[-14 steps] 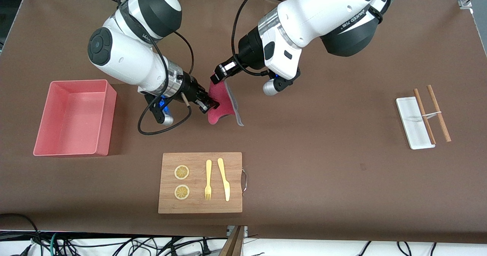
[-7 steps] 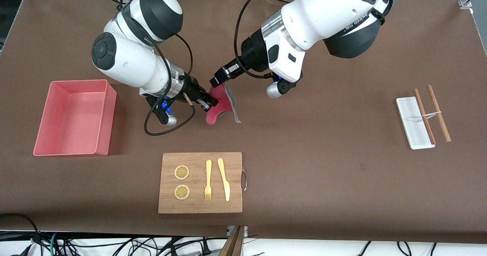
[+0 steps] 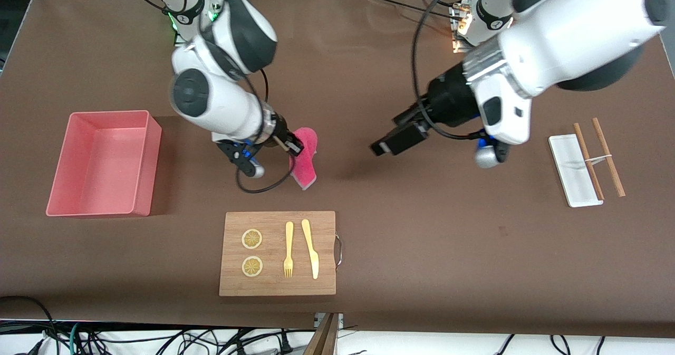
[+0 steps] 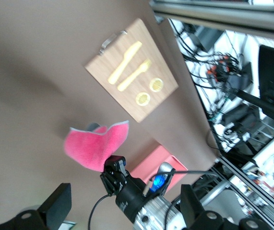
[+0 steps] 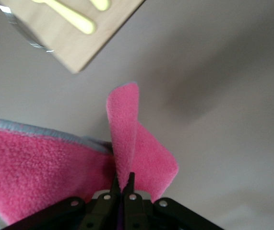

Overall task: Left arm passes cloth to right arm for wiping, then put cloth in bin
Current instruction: 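Open the left gripper and withdraw it while the right gripper holds cloth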

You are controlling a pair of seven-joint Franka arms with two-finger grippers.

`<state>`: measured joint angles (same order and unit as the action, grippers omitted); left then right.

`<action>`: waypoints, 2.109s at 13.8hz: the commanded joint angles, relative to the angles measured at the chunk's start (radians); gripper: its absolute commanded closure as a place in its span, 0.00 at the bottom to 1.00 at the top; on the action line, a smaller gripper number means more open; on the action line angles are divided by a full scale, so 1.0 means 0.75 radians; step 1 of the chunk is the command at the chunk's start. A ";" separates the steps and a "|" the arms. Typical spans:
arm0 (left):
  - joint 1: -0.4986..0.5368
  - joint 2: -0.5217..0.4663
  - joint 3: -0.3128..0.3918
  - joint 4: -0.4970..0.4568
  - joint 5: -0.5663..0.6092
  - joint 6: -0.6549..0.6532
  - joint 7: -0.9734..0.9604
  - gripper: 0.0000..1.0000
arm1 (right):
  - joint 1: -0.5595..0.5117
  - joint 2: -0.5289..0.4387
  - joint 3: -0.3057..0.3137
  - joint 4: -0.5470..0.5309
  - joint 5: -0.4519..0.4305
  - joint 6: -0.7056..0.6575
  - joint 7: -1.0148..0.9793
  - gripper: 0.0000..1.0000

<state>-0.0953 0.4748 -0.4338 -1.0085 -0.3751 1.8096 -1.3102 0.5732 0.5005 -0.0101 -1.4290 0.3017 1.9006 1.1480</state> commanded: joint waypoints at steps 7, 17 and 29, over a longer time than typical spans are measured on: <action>0.409 -0.038 -0.002 -0.073 0.217 -0.645 0.723 0.00 | 0.162 0.300 -0.007 0.013 -0.193 0.135 0.007 1.00; 0.487 -0.627 -0.005 -0.920 0.447 -0.325 1.072 0.00 | -0.042 0.347 -0.044 -0.025 -0.312 0.027 -0.252 1.00; -0.014 -0.635 0.572 -0.893 0.502 -0.327 1.319 0.00 | -0.122 0.298 -0.416 -0.015 -0.462 -0.356 -1.027 1.00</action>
<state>-0.0445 0.0292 -0.0995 -1.6687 -0.0212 1.5629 -0.4196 0.4790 0.7548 -0.3039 -1.4340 -0.0143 1.6849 0.4447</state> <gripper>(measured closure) 0.000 0.978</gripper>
